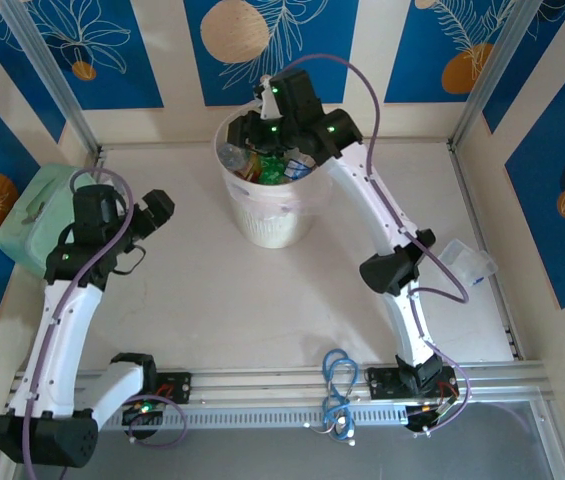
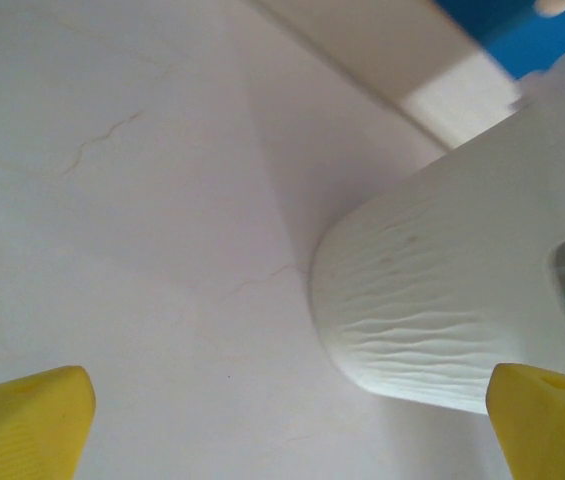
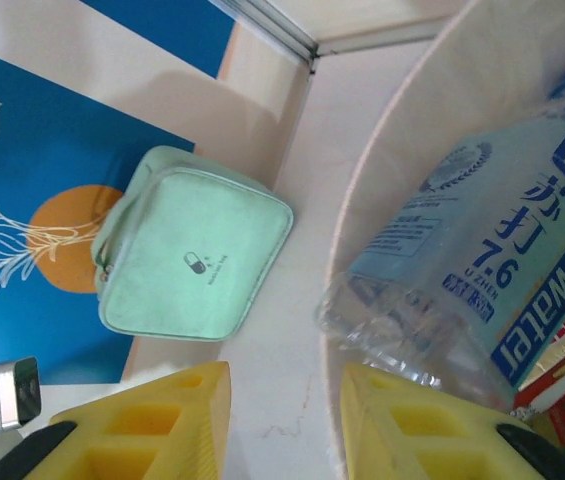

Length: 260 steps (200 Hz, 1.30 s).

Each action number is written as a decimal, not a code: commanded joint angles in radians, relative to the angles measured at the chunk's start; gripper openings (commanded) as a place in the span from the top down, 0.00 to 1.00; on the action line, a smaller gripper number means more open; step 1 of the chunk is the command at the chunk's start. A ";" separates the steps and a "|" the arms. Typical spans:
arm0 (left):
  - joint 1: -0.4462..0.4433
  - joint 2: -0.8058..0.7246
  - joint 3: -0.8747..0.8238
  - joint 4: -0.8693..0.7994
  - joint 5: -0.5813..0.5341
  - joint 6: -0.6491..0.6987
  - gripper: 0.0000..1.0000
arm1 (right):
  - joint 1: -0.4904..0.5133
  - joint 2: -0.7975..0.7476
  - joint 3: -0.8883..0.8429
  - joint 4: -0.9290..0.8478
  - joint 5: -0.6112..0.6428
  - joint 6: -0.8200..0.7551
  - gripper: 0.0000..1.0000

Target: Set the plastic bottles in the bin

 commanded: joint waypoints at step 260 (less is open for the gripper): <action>-0.013 0.092 -0.748 1.250 -0.594 0.597 0.00 | -0.318 -1.493 -2.156 0.669 0.978 -0.244 0.01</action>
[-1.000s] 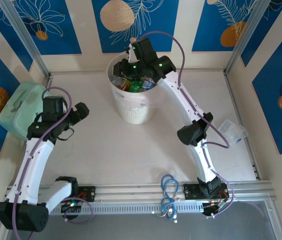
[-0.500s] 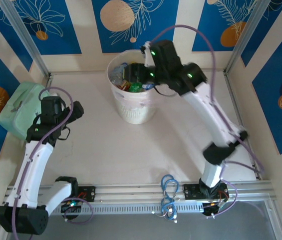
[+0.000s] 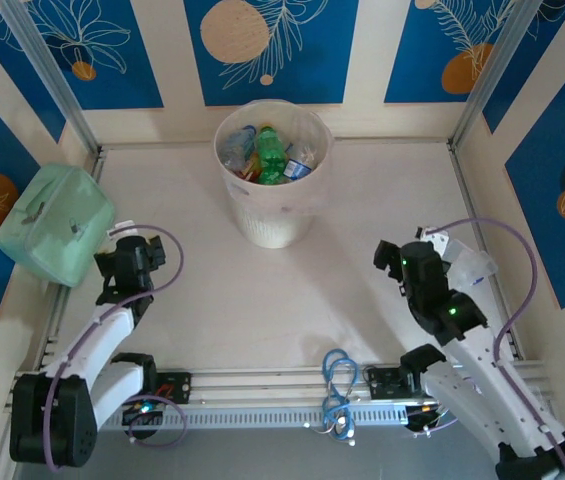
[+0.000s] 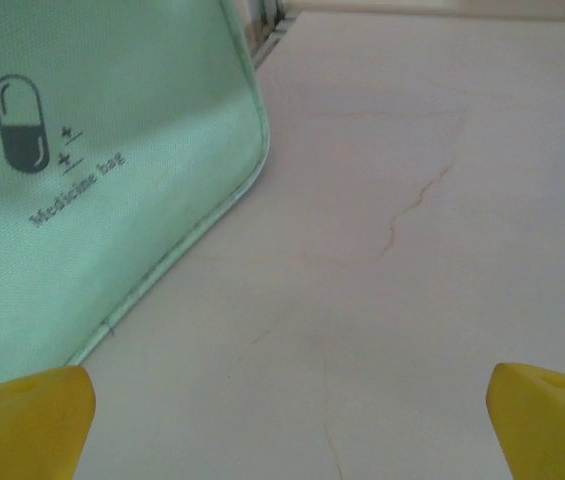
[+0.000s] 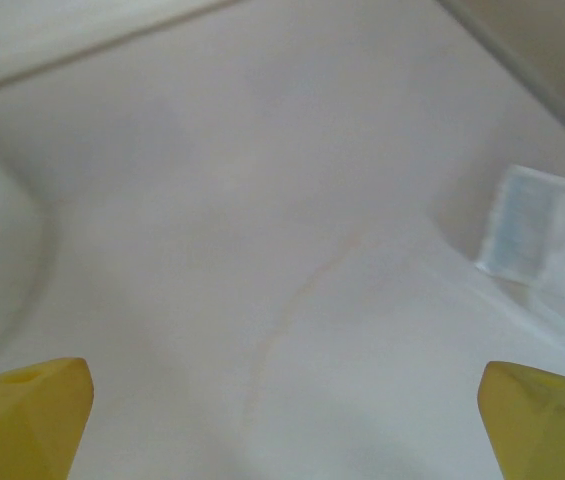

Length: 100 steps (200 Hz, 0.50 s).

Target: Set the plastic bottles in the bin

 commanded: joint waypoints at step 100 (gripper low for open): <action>0.010 0.566 -0.035 0.777 0.338 0.149 0.00 | -0.239 0.763 -0.179 1.287 -0.421 -0.522 0.01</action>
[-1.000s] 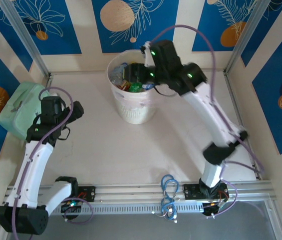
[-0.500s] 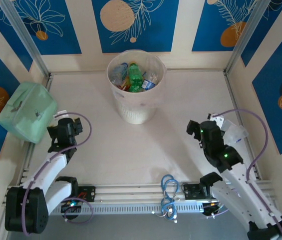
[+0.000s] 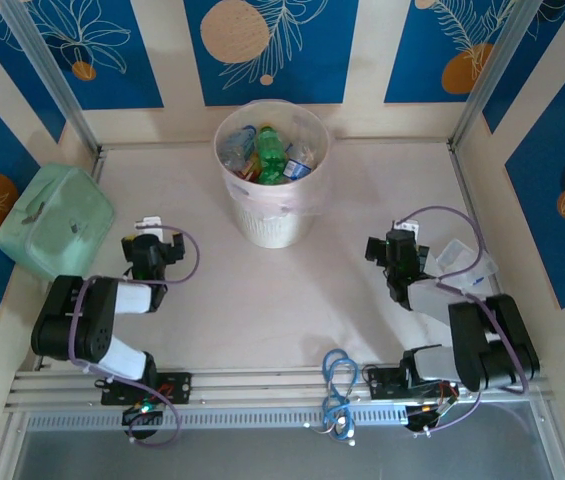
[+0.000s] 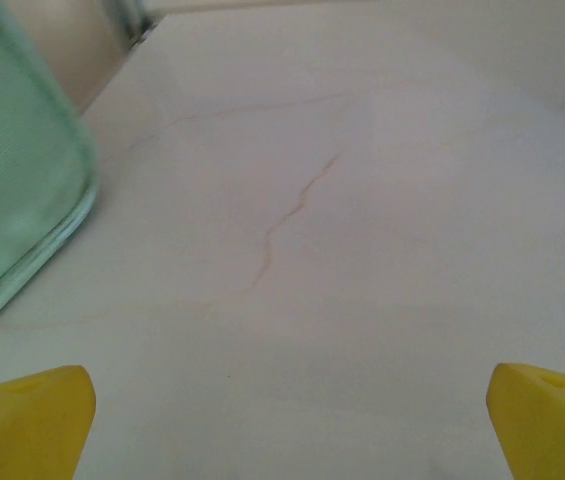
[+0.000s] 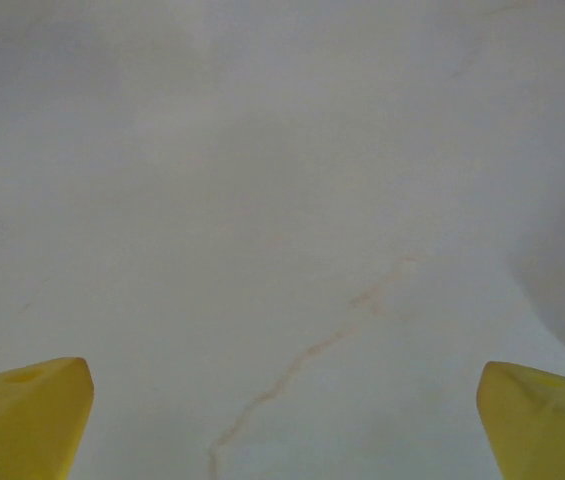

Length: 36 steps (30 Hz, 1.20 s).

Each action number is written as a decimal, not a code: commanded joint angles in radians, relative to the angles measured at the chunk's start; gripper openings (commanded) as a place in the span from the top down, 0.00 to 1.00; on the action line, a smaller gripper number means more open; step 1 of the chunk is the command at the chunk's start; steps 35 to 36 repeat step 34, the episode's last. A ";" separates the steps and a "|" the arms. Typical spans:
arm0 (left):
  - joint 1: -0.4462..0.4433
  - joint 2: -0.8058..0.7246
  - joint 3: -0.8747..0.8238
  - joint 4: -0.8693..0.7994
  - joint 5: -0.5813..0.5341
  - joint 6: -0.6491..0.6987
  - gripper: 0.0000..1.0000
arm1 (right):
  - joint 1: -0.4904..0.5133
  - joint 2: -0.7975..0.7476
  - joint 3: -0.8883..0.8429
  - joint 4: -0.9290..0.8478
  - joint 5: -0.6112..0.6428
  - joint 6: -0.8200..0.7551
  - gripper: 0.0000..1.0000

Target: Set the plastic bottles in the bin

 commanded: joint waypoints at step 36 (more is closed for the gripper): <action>0.005 0.037 0.038 0.056 0.200 0.069 0.00 | -0.160 0.186 0.037 0.391 -0.426 -0.096 0.01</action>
